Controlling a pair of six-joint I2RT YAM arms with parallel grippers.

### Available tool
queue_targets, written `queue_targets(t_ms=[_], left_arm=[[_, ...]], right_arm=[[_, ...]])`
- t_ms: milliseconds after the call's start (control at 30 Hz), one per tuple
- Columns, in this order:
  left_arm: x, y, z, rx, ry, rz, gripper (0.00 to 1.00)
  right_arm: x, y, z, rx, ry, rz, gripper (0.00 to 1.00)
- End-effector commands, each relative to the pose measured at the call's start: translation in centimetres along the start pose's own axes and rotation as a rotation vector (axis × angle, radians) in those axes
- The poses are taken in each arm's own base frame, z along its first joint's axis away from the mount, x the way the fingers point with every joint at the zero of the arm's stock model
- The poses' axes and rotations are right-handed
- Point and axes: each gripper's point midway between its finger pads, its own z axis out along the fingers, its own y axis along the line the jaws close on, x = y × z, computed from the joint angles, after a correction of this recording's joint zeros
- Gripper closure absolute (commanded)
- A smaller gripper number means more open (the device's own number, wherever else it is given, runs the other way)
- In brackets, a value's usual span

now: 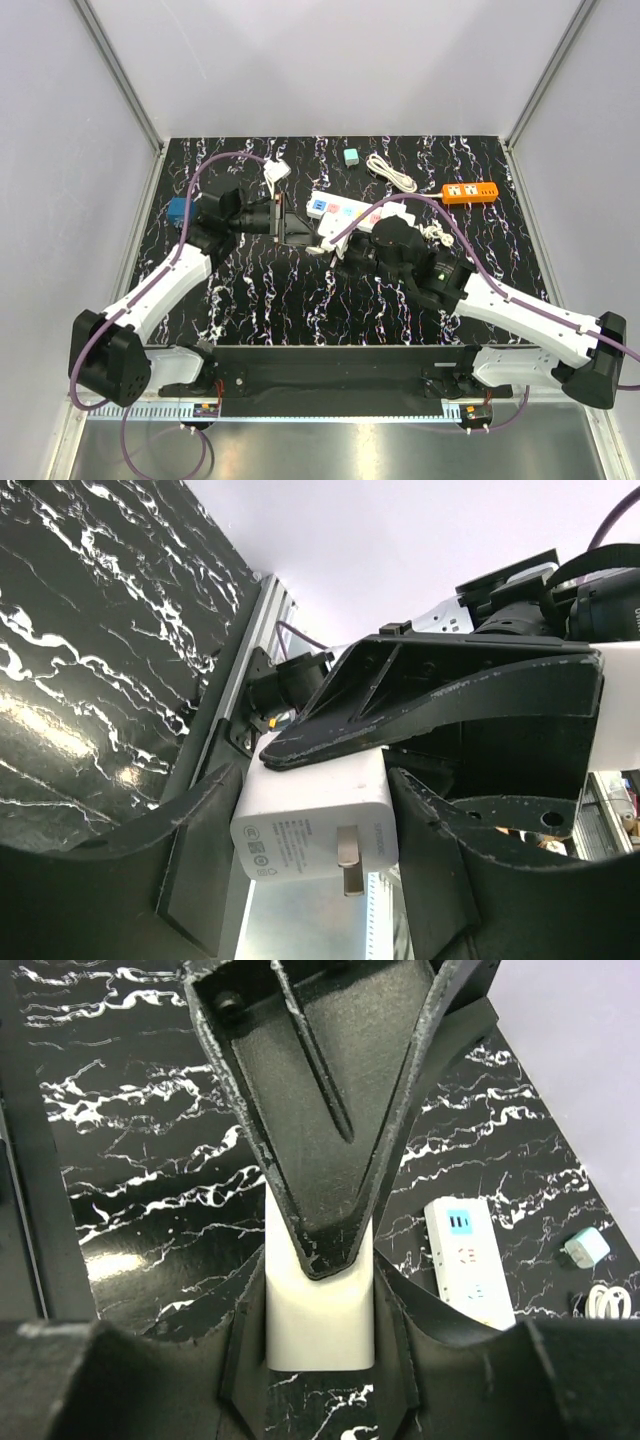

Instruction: Insert the plug

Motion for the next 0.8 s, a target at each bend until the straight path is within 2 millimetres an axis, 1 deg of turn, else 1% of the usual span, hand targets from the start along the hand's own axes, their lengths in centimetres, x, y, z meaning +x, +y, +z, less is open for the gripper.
queue_targets(t_ms=[0, 67, 100, 133, 167, 200, 233, 267, 300, 333, 367, 400, 433, 467, 500, 533, 567, 600, 633, 667, 700, 733, 767], left_arm=[[0.0, -1.6, 0.1, 0.096, -0.001, 0.005, 0.83], [0.1, -1.8, 0.1, 0.116, -0.005, 0.005, 0.97], [0.0, -2.0, 0.1, 0.121, -0.008, -0.017, 1.0], [-0.1, -2.0, 0.1, 0.124, -0.011, -0.026, 1.0], [-0.3, -2.5, 0.1, 0.139, -0.017, -0.034, 1.0], [-0.4, -2.7, 0.0, 0.148, -0.021, -0.039, 1.0], [-0.5, -2.7, 0.1, 0.156, -0.026, -0.052, 1.0], [-0.9, -3.6, 0.0, 0.191, -0.046, -0.006, 1.0], [-1.1, -4.2, -0.1, 0.213, -0.047, -0.058, 1.0], [-1.2, -4.3, -0.1, 0.23, -0.05, -0.074, 1.0], [-1.5, -5.5, -0.3, 0.276, -0.069, -0.009, 1.0], [-1.7, -6.1, -0.5, 0.299, -0.067, -0.062, 1.0], [-1.8, -6.7, -0.7, 0.335, -0.081, -0.023, 1.0], [-1.9, -7.1, -0.8, 0.352, -0.076, -0.061, 1.0], [-2.0, -7.1, -0.8, 0.363, -0.076, -0.07, 1.0], [-2.1, -7.6, -1.0, 0.39, -0.086, -0.038, 1.0], [-2.1, -7.9, -1.1, 0.404, -0.083, -0.061, 1.0], [-2.2, -7.8, -1.1, 0.412, -0.085, -0.066, 1.0], [-2.2, -8.0, -1.2, 0.421, -0.089, -0.058, 1.0], [-2.2, -7.9, -1.1, 0.42, -0.089, -0.061, 1.0], [-2.2, -7.9, -1.1, 0.419, -0.086, -0.062, 1.0], [-2.1, -7.7, -1.1, 0.417, -0.084, -0.062, 1.0], [-2.1, -7.6, -1.1, 0.416, -0.084, -0.058, 1.0]], right_arm=[[-4.9, -1.1, -0.7, 0.044, -0.181, 0.025, 0.9], [-4.9, -1.4, -0.8, 0.063, -0.196, 0.035, 0.8], [-4.9, -1.5, -1.1, 0.069, -0.2, 0.039, 0.76], [-5.3, -1.6, -1.2, 0.078, -0.229, 0.05, 0.71], [-5.8, -1.9, -1.5, 0.086, -0.254, 0.059, 0.6], [-5.7, -2.1, -1.6, 0.091, -0.26, 0.068, 0.57], [-5.6, -2.0, -1.7, 0.079, -0.268, 0.089, 0.53], [-5.6, -2.1, -1.8, 0.078, -0.278, 0.102, 0.5], [-5.7, -2.7, -2.1, 0.094, -0.297, 0.117, 0.44], [-5.8, -2.6, -2.3, 0.076, -0.311, 0.141, 0.43], [-5.9, -2.7, -2.4, 0.073, -0.322, 0.156, 0.43], [-6.1, -2.8, -2.6, 0.069, -0.341, 0.166, 0.43], [-6.2, -2.9, -2.7, 0.057, -0.352, 0.187, 0.43], [-6.5, -3.0, -2.9, 0.054, -0.369, 0.193, 0.45], [-6.6, -3.1, -2.9, 0.049, -0.376, 0.212, 0.51], [-6.7, -3.1, -3.0, 0.035, -0.384, 0.215, 0.54], [-6.7, -3.1, -3.0, 0.033, -0.388, 0.221, 0.55], [-6.8, -3.0, -3.0, 0.026, -0.389, 0.227, 0.55], [-6.6, -3.1, -3.0, 0.026, -0.387, 0.228, 0.58], [-6.6, -3.1, -2.9, 0.027, -0.39, 0.229, 0.65], [-6.7, -3.1, -3.0, 0.023, -0.395, 0.23, 0.8], [-6.8, -3.1, -3.0, 0.017, -0.399, 0.228, 1.0], [-6.9, -3.1, -3.1, 0.014, -0.401, 0.23, 1.0]])
